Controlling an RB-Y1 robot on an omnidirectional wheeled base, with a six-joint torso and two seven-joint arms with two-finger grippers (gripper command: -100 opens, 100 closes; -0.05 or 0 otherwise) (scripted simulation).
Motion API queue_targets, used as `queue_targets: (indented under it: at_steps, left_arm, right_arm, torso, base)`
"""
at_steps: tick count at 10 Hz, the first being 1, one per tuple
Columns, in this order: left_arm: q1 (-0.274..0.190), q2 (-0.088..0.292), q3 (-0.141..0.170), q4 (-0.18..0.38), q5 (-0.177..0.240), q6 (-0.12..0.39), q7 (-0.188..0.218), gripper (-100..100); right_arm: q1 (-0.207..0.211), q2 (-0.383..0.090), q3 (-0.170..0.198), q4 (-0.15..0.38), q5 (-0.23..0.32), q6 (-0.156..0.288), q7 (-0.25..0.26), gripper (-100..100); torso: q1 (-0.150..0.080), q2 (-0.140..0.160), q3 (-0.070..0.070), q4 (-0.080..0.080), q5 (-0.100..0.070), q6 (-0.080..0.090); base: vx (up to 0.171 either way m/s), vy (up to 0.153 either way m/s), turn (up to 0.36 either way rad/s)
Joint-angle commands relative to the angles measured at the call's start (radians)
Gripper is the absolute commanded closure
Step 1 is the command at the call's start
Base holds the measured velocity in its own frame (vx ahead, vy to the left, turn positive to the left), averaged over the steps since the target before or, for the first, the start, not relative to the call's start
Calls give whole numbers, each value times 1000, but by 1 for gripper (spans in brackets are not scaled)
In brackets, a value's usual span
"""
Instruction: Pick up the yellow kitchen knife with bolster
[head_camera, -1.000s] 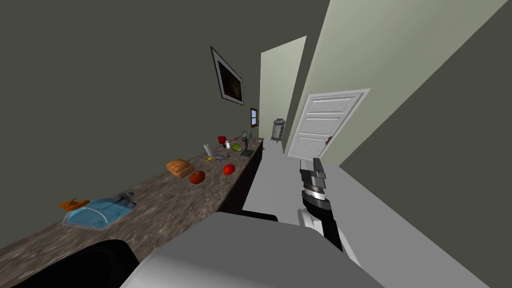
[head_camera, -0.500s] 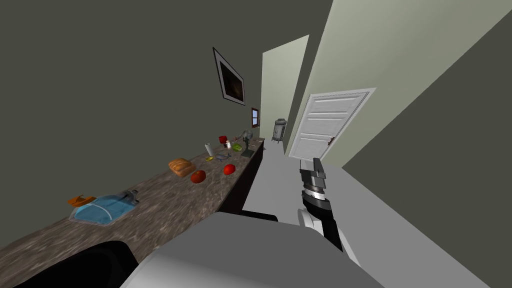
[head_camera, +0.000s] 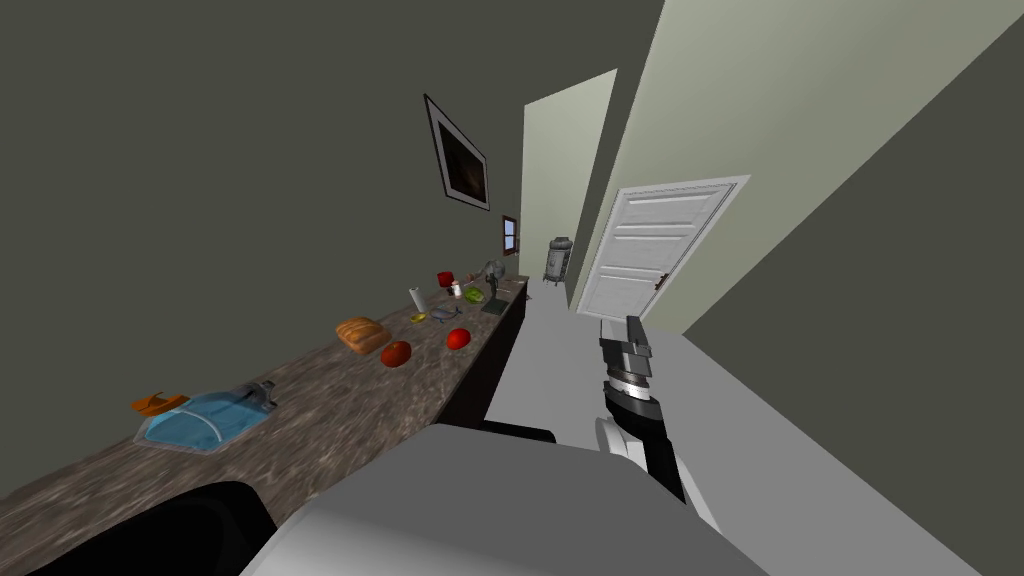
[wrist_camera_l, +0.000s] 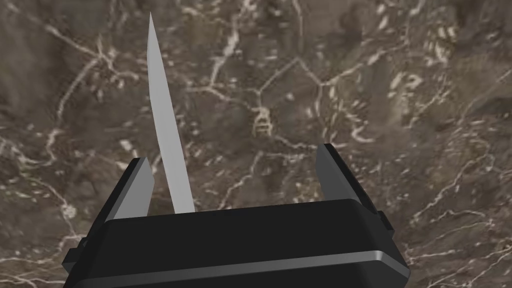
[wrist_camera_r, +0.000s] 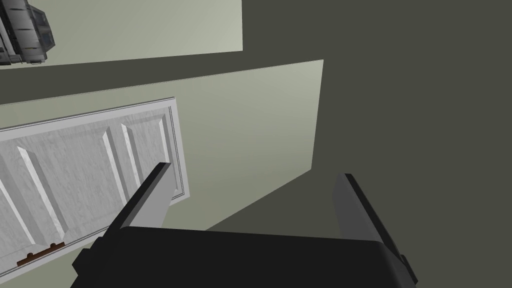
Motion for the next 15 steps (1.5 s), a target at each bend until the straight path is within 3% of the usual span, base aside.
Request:
queue_targets:
  at_steps: [1,2,3,4,6,12,13,15]
  left_arm:
    - [0,0,0,0,0,0,0,-100]
    - [0,0,0,0,0,0,0,-100]
    - [50,-50,29,-47,-5,44,-50,-100]
    - [50,-54,29,10,-5,29,-65,-100]
    - [50,-54,29,-42,-5,44,-65,-100]
    - [50,-54,29,-47,-5,44,-65,-100]
    - [78,-104,43,-50,-4,64,-115,-100]
    - [78,-109,43,-50,-4,64,-134,-100]
  right_arm:
    - [0,0,0,0,0,0,0,0]
    - [0,0,0,0,0,0,0,0]
    - [0,0,0,0,0,0,0,0]
    - [0,0,0,0,0,0,0,0]
    - [0,0,0,0,0,0,0,0]
    - [0,0,0,0,0,0,0,0]
    - [0,0,0,0,0,0,0,0]
    - [0,0,0,0,0,0,0,0]
  torso:
    - [0,0,0,0,0,0]
    - [1,1,0,0,0,0]
    - [0,0,0,0,0,0]
    - [0,2,1,0,0,-1]
    - [0,1,1,0,0,0]
    - [0,0,0,0,0,0]
    - [0,0,0,0,0,0]
    - [0,1,1,0,0,-1]
  base:
    - [-17,17,-55]
    - [-6,6,-18]
    - [-15,15,-50]
    - [-20,21,-67]
    - [3,-3,9]
    - [-1,1,-3]
    - [-3,3,-10]
    - [-2,2,-6]
